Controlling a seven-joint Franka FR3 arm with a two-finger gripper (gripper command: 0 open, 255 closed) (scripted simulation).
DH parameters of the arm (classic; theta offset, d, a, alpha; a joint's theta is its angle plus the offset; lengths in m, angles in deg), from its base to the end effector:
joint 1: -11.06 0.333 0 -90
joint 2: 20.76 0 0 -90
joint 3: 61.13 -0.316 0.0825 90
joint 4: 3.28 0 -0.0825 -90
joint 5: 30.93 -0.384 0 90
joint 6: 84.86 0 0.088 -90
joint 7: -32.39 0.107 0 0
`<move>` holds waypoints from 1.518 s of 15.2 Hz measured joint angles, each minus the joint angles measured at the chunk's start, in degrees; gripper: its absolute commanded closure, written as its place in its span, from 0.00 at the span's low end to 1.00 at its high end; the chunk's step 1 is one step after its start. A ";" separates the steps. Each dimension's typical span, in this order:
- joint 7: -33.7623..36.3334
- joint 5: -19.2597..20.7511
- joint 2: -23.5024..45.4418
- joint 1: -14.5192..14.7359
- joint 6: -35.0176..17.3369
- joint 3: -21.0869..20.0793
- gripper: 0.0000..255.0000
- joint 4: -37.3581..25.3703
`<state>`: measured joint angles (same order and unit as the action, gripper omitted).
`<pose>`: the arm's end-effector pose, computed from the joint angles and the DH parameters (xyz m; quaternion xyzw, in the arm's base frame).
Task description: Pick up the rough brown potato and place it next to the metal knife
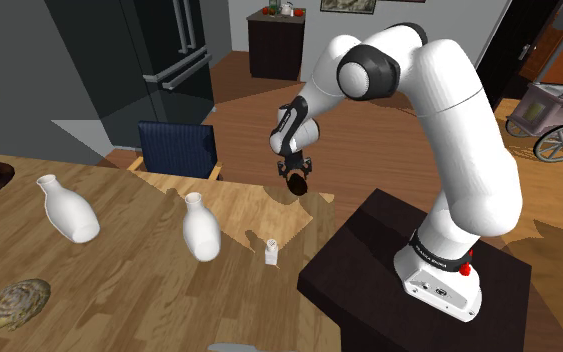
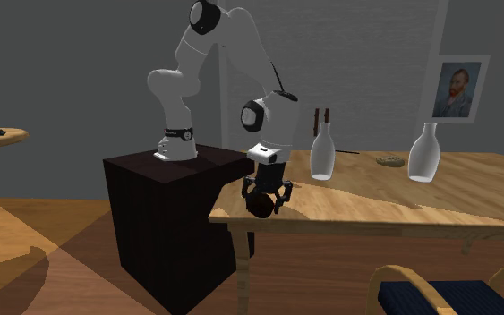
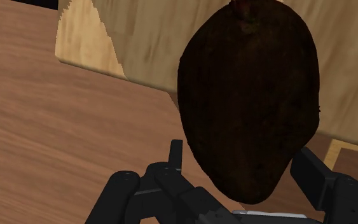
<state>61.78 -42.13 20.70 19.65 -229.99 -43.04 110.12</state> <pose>0.5765 -0.1030 0.1022 0.9207 -0.3815 -0.0504 0.0650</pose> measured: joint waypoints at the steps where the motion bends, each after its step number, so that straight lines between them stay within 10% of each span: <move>1: 0.00 0.00 0.01 -0.01 0.00 0.00 1.00 -0.02; 23: 1.35 3.07 -9.31 2.55 6.70 3.12 1.00 2.57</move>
<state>63.13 -39.06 11.39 22.20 -223.29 -39.92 112.68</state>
